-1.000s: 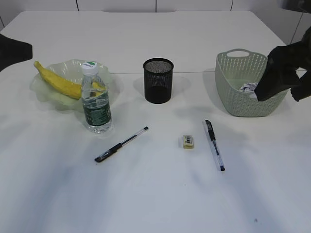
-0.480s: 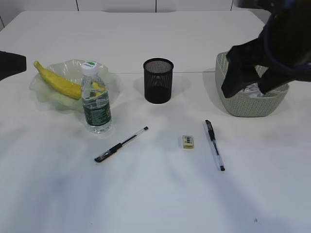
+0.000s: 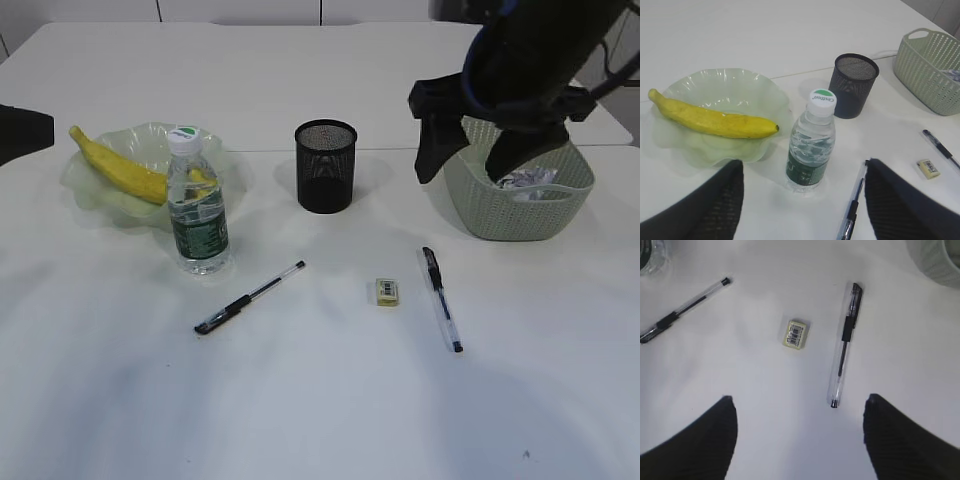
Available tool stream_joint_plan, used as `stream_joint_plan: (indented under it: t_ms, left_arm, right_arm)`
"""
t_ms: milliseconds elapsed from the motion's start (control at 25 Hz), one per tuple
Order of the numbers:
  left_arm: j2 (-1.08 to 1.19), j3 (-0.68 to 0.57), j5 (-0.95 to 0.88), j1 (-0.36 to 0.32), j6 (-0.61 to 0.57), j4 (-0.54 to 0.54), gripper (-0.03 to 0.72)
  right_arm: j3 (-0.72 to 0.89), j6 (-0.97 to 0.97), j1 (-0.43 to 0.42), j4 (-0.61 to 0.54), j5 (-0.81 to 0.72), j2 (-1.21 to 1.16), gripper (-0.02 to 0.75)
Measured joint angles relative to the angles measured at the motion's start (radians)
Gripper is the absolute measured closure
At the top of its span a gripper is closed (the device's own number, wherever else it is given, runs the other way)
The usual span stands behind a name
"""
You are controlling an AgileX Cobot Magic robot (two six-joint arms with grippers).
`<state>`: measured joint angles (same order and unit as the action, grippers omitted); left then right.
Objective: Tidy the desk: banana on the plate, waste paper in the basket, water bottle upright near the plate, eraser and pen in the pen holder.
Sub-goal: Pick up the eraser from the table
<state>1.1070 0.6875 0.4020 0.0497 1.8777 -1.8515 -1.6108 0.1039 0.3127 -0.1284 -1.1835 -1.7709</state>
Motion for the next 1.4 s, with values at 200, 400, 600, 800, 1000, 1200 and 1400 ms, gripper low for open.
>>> stream_joint_plan:
  t_ms: [200, 400, 600, 800, 1000, 1200, 1400]
  left_arm:
    - [0.000, 0.000, 0.000, 0.000, 0.000, 0.000, 0.158]
    - [0.000, 0.000, 0.000, 0.000, 0.000, 0.000, 0.160]
    - [0.000, 0.000, 0.000, 0.000, 0.002, 0.000, 0.160]
    - [0.000, 0.000, 0.000, 0.000, 0.002, 0.000, 0.160]
    - [0.000, 0.000, 0.000, 0.000, 0.002, 0.000, 0.160]
    - [0.000, -0.002, 0.000, 0.000, 0.002, 0.000, 0.161]
    - [0.000, -0.002, 0.000, 0.000, 0.002, 0.000, 0.161]
  right_arm:
    - [-0.085, 0.063, 0.013, 0.009, -0.036, -0.119, 0.211]
    - [-0.158, 0.119, 0.057, 0.024, -0.040, -0.227, 0.229]
    - [-0.202, 0.190, 0.081, 0.026, -0.040, -0.337, 0.232]
    - [-0.225, 0.244, 0.083, 0.038, -0.040, -0.408, 0.232]
    - [-0.231, 0.293, 0.083, 0.071, -0.040, -0.450, 0.232]
    - [-0.244, 0.301, 0.083, 0.078, -0.039, -0.493, 0.232]
    - [-0.253, 0.301, 0.084, 0.084, -0.039, -0.524, 0.232]
